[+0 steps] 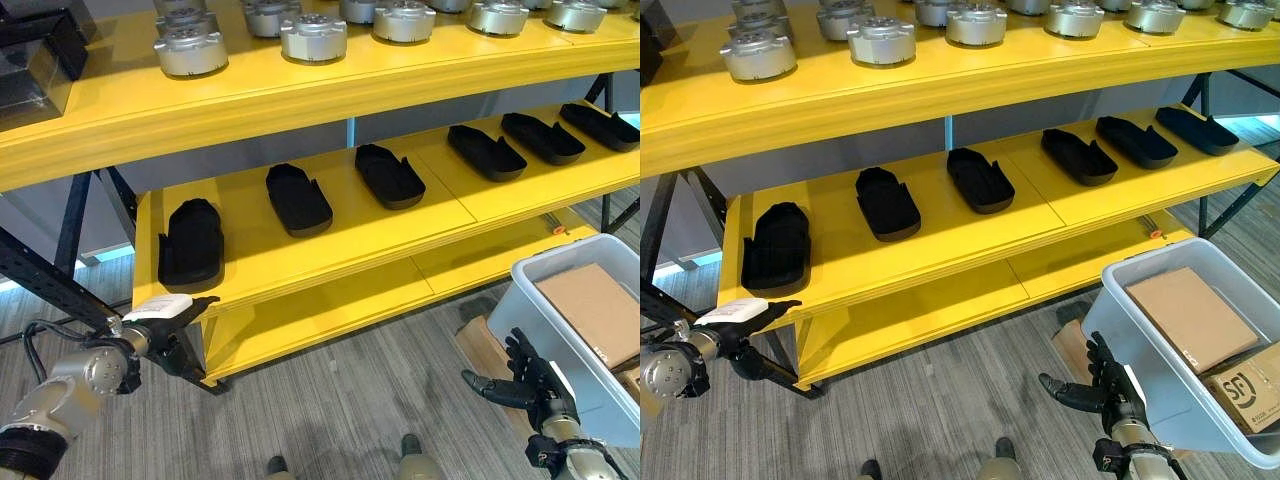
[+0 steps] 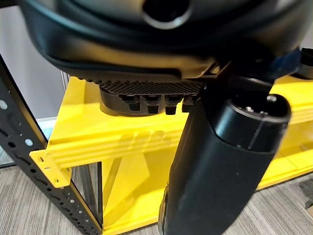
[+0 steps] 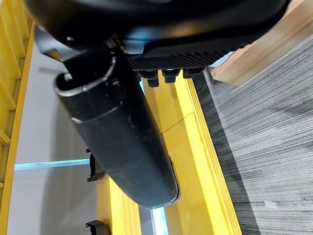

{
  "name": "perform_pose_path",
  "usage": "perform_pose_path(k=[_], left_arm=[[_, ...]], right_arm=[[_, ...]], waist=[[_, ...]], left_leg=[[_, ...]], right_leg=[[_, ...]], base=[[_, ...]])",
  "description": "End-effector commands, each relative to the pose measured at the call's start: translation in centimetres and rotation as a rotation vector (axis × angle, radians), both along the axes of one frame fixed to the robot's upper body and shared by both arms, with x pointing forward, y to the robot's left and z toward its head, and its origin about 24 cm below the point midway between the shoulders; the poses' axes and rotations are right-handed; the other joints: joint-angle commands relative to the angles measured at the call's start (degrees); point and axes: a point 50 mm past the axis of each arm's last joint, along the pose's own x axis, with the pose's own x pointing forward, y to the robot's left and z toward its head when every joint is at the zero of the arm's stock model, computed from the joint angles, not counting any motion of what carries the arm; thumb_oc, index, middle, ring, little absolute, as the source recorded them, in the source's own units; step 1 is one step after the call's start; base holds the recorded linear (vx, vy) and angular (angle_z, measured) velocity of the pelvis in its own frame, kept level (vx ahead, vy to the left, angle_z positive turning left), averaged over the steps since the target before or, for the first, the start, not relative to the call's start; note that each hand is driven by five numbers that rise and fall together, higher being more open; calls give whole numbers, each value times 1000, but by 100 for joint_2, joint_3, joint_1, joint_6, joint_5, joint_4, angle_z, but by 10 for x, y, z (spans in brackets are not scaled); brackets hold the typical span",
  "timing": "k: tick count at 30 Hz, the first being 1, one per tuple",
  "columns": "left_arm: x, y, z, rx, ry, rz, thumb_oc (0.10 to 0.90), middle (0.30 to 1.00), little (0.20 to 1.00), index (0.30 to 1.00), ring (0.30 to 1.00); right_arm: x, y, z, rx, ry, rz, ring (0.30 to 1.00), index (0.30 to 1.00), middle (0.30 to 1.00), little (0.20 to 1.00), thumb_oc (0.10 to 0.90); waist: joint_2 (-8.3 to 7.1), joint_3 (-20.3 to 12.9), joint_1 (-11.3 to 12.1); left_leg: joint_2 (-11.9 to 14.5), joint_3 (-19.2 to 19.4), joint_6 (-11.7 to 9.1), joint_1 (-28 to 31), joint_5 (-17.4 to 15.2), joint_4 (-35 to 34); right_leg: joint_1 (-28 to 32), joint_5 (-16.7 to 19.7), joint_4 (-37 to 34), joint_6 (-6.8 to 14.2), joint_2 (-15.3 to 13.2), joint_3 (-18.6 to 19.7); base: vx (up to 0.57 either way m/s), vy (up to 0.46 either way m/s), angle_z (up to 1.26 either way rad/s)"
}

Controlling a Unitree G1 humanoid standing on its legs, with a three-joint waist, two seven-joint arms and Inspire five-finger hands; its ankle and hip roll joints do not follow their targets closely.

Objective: Move parts from the plastic box to the shelf.

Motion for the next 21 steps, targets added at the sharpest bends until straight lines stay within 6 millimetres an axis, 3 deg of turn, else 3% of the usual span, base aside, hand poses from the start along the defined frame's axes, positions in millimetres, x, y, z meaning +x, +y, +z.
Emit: perform_pose_path(k=[1,21], left_arm=[[27,14,72,99,-282,17,900,1000,1000,1000,1000],[36,23,70,152,-252,53,900,1000,1000,1000,1000]], right_arm=[[26,-14,51,-118,-242,29,1000,1000,1000,1000,900],[27,-16,54,-125,-249,35,1000,1000,1000,1000,900]], waist=[[-15,-57,-66],[-53,83,-130]], left_leg=[[274,-106,134,-263,-244,621],[271,-118,140,-525,-313,883]], right_leg=[[-260,-293,548,118,-255,-69],[-510,-269,691,117,-259,34]], base=[[0,0,0],[-1,1,0]])
